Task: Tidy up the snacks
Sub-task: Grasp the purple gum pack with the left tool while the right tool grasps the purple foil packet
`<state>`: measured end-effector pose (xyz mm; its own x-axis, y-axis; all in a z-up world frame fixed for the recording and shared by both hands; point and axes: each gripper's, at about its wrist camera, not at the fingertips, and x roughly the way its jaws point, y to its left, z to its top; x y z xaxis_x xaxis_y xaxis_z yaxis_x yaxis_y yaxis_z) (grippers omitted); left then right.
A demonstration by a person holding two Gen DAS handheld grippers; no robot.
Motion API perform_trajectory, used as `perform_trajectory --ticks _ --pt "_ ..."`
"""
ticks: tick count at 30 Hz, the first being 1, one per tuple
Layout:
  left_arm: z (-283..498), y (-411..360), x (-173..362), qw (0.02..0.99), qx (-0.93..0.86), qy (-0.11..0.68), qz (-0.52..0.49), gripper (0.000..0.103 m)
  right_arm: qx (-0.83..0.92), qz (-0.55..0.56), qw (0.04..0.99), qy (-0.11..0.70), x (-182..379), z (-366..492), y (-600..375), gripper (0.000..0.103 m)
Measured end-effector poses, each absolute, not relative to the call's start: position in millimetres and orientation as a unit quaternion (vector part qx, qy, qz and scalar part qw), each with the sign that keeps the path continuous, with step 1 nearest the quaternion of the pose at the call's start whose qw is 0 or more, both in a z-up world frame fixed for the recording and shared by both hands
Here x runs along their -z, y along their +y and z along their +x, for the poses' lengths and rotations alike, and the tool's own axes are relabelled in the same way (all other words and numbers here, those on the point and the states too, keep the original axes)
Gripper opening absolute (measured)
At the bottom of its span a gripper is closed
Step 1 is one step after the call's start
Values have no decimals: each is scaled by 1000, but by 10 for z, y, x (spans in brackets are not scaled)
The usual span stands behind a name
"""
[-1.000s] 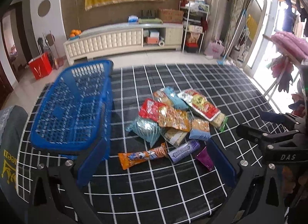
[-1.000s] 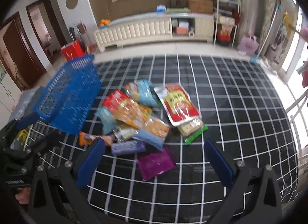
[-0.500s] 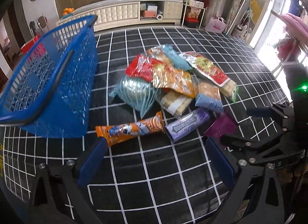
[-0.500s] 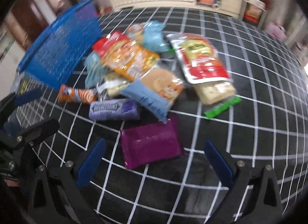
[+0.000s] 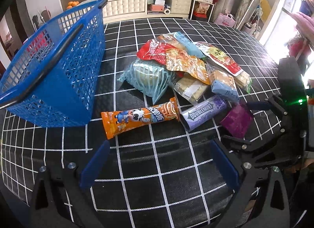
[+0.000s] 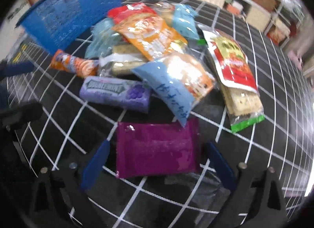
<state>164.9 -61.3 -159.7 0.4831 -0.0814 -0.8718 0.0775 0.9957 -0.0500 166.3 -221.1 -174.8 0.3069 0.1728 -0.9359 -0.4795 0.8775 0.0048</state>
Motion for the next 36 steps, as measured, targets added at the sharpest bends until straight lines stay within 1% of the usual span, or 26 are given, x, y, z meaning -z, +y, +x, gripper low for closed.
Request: perform_trajectory --ticks 2,4,6,7,8,12,15,17,18,19,20,22,23,25,27,29,33,36 --pt "1625 -617 1571 863 47 503 0 101 -215 -143 802 539 1747 1617 -2191 75" --pt "1611 -625 1540 865 54 498 -2 101 -214 -143 805 535 1749 1606 -2168 73" --pt "1588 -634 1504 868 66 493 -4 101 -210 -140 808 532 1746 1592 -2174 69" --pt "1580 -641 1484 868 73 490 -3 101 -206 -138 809 533 1725 1597 -2177 63" --pt "1579 -651 1464 869 78 488 1 101 -203 -136 810 533 1725 1558 -2154 60" --pt "1660 -718 1429 867 103 487 23 101 -186 -97 818 536 1644 1508 -2317 59" --pt "1774 -841 1422 865 124 483 58 101 -172 -77 824 534 1615 1535 -2424 59" --pt "1829 -921 1413 862 152 478 69 95 -168 -49 831 529 1546 1518 -2512 59" --pt "1871 -973 1413 860 168 475 78 94 -166 -40 834 526 1518 1513 -2550 59" --pt "1910 -1015 1420 857 181 475 83 91 -163 -35 836 523 1492 1494 -2581 59" --pt "1968 -1062 1449 853 189 478 89 83 -158 -28 839 520 1466 1485 -2619 59" --pt "2067 -1094 1522 844 191 493 89 75 -154 -14 840 519 1444 1491 -2671 59" --pt "2136 -1120 1574 836 202 503 86 68 -152 -7 841 519 1431 1483 -2698 59" --pt "2181 -1161 1624 830 211 510 86 61 -147 3 842 519 1423 1490 -2731 59" --pt "2192 -1217 1677 822 224 516 90 58 -145 10 842 519 1426 1506 -2766 59" --pt "2193 -1281 1754 812 229 526 103 48 -140 10 843 519 1437 1515 -2757 59" --pt "2145 -1388 1765 807 241 523 130 48 -121 21 845 521 1441 1449 -2836 59" --pt "2155 -1470 1750 796 259 528 142 37 -98 40 844 526 1470 1415 -2892 59"
